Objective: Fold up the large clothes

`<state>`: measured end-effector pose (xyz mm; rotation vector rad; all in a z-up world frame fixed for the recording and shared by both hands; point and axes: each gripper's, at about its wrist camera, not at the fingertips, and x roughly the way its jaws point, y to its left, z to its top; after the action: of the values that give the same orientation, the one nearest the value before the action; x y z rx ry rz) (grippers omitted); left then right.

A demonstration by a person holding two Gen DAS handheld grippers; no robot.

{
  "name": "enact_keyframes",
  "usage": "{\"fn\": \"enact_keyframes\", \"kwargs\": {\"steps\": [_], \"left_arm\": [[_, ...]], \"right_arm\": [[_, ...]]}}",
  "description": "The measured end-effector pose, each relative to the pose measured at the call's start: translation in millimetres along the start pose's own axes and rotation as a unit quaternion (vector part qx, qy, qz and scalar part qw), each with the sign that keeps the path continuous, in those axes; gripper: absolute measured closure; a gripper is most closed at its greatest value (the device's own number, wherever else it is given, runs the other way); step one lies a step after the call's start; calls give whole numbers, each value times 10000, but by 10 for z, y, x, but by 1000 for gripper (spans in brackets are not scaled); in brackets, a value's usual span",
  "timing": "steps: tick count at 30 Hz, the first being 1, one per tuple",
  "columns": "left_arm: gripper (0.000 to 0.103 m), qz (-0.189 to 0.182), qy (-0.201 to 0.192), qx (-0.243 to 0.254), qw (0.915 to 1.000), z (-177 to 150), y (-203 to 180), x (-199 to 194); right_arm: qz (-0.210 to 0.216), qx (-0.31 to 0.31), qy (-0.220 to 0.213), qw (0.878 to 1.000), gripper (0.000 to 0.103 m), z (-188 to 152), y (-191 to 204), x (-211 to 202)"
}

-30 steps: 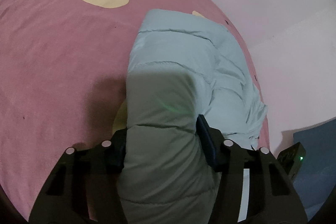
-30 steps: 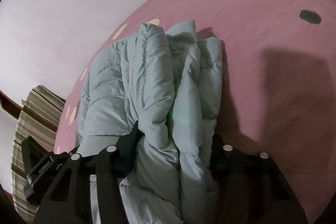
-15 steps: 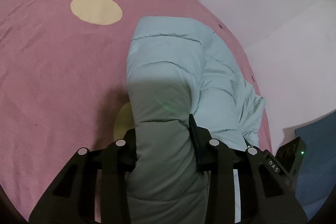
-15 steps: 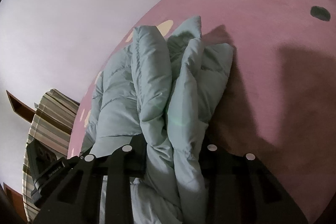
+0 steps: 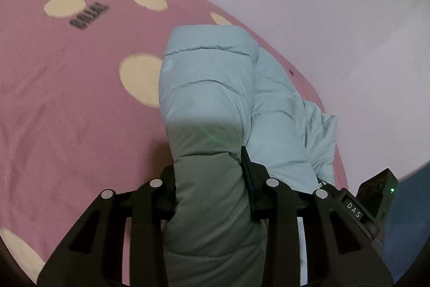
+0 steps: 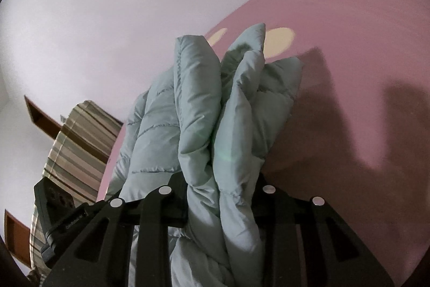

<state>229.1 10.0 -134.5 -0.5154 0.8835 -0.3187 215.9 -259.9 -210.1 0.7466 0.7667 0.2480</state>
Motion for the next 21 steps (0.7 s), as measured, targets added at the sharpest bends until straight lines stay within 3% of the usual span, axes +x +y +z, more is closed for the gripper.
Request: {"fn": "enact_keyframes", "kwargs": {"steps": [6, 10, 18, 21], "left_arm": [[69, 153, -305, 36, 9994, 396, 208, -58], [69, 238, -282, -98, 9993, 522, 398, 67], [66, 358, 28, -488, 9982, 449, 827, 367], [65, 395, 64, -421, 9983, 425, 838, 394]], "right_arm": [[263, -178, 24, 9995, 74, 133, 198, 343], [289, -215, 140, 9993, 74, 169, 154, 531], [81, -116, 469, 9988, 74, 61, -209, 753], [43, 4, 549, 9985, 74, 26, -337, 802]]}}
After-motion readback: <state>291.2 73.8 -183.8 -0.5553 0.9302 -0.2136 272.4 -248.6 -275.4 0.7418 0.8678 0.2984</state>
